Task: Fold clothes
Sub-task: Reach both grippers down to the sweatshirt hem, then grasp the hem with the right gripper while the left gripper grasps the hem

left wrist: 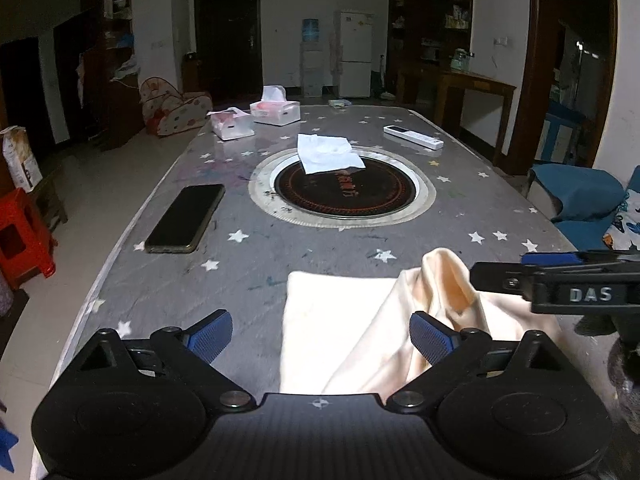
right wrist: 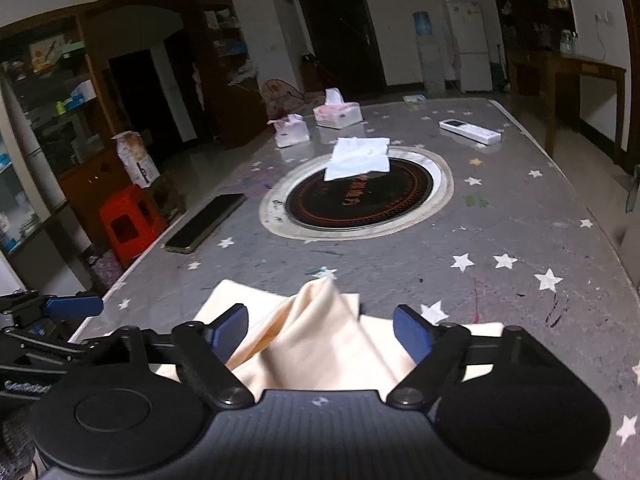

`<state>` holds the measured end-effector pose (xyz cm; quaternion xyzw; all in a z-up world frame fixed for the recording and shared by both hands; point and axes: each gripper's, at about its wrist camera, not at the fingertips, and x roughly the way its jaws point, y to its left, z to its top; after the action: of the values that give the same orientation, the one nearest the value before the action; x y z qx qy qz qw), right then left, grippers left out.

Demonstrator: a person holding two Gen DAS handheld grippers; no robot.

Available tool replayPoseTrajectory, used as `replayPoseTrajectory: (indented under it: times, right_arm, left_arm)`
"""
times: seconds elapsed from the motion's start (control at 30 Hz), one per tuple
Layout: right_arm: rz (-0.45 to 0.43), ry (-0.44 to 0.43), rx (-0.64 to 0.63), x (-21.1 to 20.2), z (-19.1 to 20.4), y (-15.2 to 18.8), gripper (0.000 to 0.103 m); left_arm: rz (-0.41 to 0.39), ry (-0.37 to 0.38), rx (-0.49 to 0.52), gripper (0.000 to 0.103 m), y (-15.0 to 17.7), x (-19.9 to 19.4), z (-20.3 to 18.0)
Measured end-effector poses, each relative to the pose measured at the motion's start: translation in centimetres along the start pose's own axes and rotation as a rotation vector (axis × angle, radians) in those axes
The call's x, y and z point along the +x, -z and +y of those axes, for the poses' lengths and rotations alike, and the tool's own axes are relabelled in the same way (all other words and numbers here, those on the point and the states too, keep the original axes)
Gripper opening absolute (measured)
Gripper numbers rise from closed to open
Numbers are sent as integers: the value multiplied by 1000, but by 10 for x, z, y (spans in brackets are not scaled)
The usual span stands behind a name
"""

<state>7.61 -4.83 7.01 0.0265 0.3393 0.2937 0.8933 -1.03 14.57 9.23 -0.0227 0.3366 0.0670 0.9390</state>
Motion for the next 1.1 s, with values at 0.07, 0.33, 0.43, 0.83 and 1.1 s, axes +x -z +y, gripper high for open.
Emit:
replayPoseTrajectory:
  times: [0.07, 0.33, 0.43, 0.83, 1.1]
  right_arm:
    - [14, 2, 5, 10, -4, -4, 74]
    - [84, -38, 14, 47, -14, -10, 43]
    - [115, -54, 18, 55, -18, -7, 23]
    - [21, -18, -1, -5, -38, 11, 2]
    - [-41, 38, -14, -60, -49, 28, 2]
  left_arm:
    - [6, 10, 5, 94, -4, 6, -1]
    - [20, 30, 31, 91, -20, 23, -1]
    - [37, 43, 43, 90, -26, 33, -3]
    - [137, 95, 117, 91, -39, 85, -24]
    - [205, 145, 93, 91, -56, 106, -21]
